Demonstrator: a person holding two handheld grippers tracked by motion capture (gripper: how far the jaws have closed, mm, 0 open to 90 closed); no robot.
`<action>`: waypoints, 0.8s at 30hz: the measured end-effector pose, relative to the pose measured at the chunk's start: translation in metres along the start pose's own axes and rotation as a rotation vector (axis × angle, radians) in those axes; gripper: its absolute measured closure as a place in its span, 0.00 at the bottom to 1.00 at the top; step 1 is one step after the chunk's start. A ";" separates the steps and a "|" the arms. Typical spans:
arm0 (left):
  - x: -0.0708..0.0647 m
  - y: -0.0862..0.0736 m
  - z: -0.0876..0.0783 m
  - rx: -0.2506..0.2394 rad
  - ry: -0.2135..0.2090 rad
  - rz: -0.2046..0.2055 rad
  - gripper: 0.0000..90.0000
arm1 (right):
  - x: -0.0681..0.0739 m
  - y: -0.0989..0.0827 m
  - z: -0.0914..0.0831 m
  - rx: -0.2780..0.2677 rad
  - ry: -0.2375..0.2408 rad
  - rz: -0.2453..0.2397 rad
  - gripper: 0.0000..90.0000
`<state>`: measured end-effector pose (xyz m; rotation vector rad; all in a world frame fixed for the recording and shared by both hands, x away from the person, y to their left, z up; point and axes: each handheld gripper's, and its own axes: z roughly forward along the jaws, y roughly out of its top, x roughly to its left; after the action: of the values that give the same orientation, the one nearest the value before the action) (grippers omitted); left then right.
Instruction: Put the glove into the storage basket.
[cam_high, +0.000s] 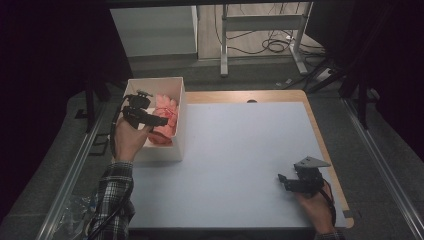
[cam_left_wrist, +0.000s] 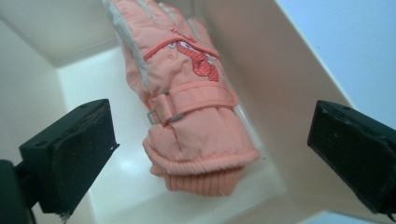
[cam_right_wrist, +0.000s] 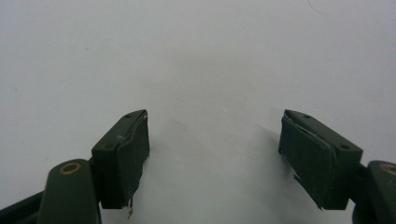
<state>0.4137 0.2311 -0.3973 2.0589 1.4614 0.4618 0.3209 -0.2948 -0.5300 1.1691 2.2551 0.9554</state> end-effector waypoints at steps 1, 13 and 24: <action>-0.001 -0.002 -0.003 -0.007 0.000 0.004 0.01 | 0.000 0.000 0.000 0.000 0.000 0.000 0.28; -0.010 -0.024 -0.026 -0.060 -0.036 0.038 0.01 | 0.000 0.000 0.000 0.000 0.000 0.000 0.28; -0.017 -0.044 -0.041 -0.093 -0.087 0.045 0.00 | 0.000 0.000 0.000 0.000 0.000 0.000 0.28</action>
<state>0.3516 0.2357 -0.3920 2.0164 1.3207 0.4442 0.3209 -0.2948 -0.5300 1.1690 2.2549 0.9554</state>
